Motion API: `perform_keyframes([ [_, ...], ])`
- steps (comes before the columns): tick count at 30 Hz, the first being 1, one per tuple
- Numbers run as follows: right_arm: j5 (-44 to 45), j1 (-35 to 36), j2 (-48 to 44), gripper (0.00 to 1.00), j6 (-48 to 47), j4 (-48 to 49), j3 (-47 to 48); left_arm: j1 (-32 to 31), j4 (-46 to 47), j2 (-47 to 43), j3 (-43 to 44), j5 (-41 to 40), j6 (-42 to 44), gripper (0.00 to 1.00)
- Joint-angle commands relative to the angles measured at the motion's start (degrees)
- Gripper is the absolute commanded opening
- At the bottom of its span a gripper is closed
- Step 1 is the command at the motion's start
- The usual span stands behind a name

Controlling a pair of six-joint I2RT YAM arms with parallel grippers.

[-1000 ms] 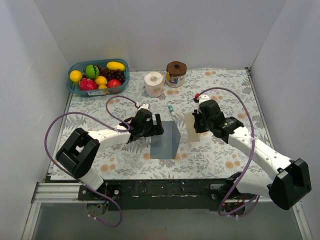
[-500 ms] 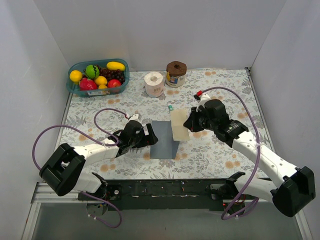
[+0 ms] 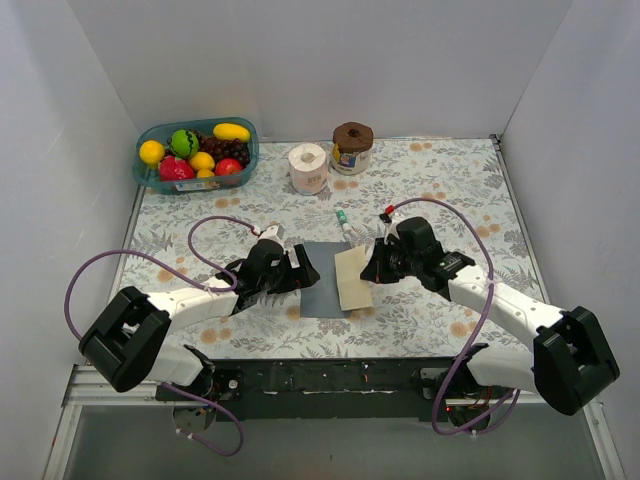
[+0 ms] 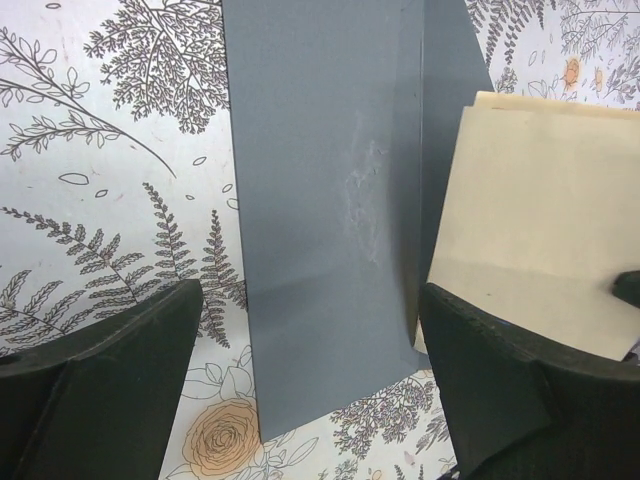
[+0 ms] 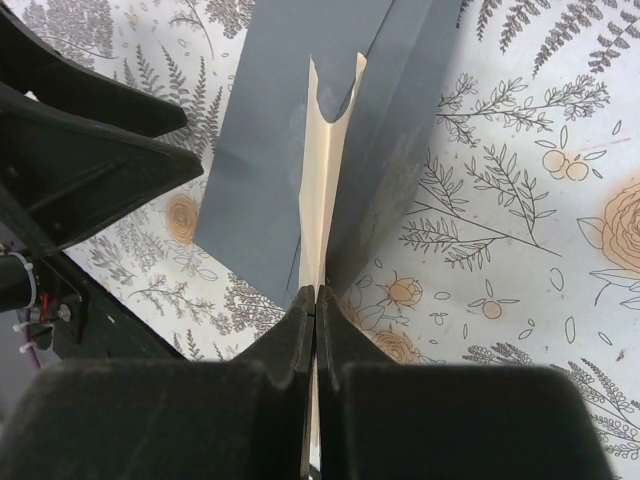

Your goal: Place the letter into the envelope and seal it

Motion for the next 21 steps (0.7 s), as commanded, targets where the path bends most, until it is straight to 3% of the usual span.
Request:
perform_keyframes([
  [1,-0.43,0.04,1.03,0.01,1.06,3.72,-1.10,0.16,1.23,-0.97,-0.75,0.43,-0.18,0.89],
  [12,6.16,-0.13,2.96,0.01,1.68,-0.67,-0.92,0.07,4.47,-2.46,-1.46,6.22,3.59,0.88],
  [21,7.30,-0.22,4.46,0.01,1.59,-1.72,-0.22,0.16,7.64,1.76,0.92,8.60,7.73,0.72],
])
